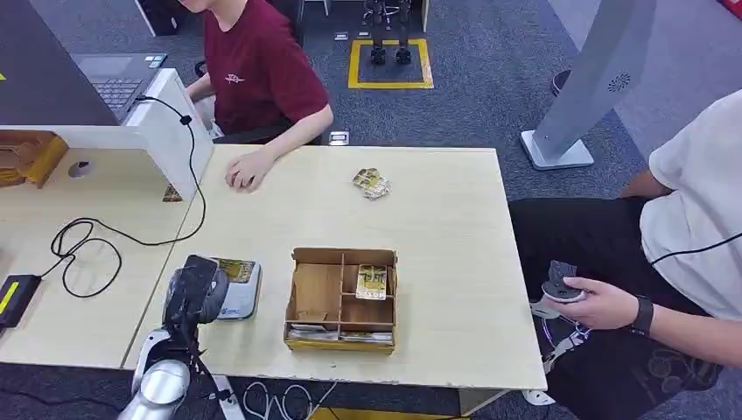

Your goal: Pass the card to the sensor for recognition and then transmit it.

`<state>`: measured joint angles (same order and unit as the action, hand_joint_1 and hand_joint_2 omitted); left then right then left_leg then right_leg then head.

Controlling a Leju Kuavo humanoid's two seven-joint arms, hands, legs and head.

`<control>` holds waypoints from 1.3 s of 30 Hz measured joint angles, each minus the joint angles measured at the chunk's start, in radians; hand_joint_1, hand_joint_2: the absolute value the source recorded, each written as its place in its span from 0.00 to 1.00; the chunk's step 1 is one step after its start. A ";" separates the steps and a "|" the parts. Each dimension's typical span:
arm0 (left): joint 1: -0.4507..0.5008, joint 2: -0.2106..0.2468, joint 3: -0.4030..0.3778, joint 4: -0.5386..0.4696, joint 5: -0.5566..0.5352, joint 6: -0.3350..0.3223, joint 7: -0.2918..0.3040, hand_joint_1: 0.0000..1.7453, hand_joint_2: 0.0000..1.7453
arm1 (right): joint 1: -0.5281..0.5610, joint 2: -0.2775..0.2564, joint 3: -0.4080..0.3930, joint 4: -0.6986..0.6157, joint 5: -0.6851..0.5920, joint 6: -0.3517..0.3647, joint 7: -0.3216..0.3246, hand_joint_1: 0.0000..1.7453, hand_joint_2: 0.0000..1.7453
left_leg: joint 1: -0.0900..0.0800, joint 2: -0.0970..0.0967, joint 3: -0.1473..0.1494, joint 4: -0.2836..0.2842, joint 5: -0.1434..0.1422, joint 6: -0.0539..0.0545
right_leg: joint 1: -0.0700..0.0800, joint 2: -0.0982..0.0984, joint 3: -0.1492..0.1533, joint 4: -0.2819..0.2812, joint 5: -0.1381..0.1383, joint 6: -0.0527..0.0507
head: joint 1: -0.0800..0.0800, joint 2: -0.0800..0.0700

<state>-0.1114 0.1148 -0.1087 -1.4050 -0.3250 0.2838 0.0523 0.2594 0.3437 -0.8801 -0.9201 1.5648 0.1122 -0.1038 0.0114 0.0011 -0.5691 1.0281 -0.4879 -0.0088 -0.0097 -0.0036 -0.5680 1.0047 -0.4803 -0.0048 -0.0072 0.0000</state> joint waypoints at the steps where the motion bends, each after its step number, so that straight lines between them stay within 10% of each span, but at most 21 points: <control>1: -0.004 -0.003 -0.003 0.010 -0.002 0.005 0.000 1.00 1.00 | -0.001 0.000 0.000 0.002 0.000 -0.002 0.000 0.00 0.00 | 0.000 0.000 0.000 0.000 0.000 0.000 | 0.000 0.000 0.000 0.000 0.000 0.000 | 0.000 0.000; 39: -0.049 -0.003 -0.001 0.230 0.122 0.082 -0.046 1.00 1.00 | -0.034 -0.019 -0.008 0.102 0.000 -0.066 -0.010 0.00 0.00 | 0.000 0.000 0.000 0.000 0.000 0.000 | 0.000 0.000 0.000 0.000 0.000 0.000 | 0.000 0.000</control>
<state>-0.1602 0.1122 -0.1099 -1.1750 -0.2026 0.3658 0.0061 0.2251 0.3250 -0.8877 -0.8183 1.5652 0.0458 -0.1137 0.0115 0.0011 -0.5690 1.0281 -0.4875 -0.0090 -0.0096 -0.0035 -0.5676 1.0049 -0.4804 -0.0048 -0.0076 0.0000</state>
